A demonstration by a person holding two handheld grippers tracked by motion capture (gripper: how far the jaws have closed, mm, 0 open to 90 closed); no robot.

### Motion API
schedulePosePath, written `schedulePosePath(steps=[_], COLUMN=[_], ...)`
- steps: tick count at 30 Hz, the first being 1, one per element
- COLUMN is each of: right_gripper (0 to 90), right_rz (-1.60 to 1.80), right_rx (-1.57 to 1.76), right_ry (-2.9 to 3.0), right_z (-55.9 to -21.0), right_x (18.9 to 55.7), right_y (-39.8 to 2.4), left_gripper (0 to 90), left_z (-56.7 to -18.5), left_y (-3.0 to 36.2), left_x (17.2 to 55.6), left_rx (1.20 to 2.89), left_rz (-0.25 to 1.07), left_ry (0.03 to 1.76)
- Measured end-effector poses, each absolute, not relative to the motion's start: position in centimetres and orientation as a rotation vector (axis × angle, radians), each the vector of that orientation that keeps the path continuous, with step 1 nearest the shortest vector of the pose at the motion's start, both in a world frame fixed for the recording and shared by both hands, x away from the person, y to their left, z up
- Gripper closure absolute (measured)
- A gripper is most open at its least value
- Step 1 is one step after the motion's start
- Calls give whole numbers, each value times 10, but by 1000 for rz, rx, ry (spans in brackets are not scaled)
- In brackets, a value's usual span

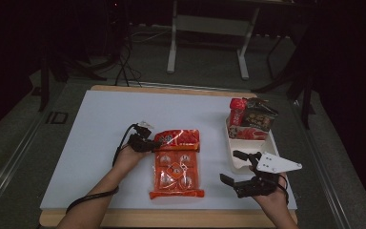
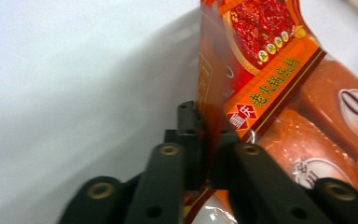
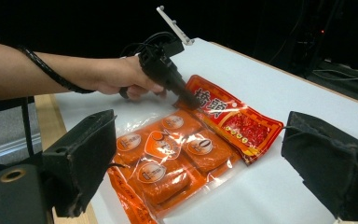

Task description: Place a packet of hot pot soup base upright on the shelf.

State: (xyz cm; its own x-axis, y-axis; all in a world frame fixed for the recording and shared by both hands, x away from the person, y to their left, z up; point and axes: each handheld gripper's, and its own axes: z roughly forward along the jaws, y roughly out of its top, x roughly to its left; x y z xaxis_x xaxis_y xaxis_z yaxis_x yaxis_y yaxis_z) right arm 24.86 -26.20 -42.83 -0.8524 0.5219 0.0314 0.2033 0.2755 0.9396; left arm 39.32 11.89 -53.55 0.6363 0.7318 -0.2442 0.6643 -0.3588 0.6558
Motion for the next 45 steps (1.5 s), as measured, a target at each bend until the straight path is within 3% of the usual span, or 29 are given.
schedulePosePath(steps=[18, 45], right_gripper=[102, 131], right_rz=[1603, 1599], right_rx=[674, 696], right_ry=[2241, 2188], right_z=[-427, -421], right_x=[249, 246], right_y=[-265, -266], left_gripper=[897, 900], left_z=[-494, -425], left_y=[111, 106], left_x=[368, 313], left_rx=[2073, 1993], left_rz=[334, 410], left_ry=[972, 714])
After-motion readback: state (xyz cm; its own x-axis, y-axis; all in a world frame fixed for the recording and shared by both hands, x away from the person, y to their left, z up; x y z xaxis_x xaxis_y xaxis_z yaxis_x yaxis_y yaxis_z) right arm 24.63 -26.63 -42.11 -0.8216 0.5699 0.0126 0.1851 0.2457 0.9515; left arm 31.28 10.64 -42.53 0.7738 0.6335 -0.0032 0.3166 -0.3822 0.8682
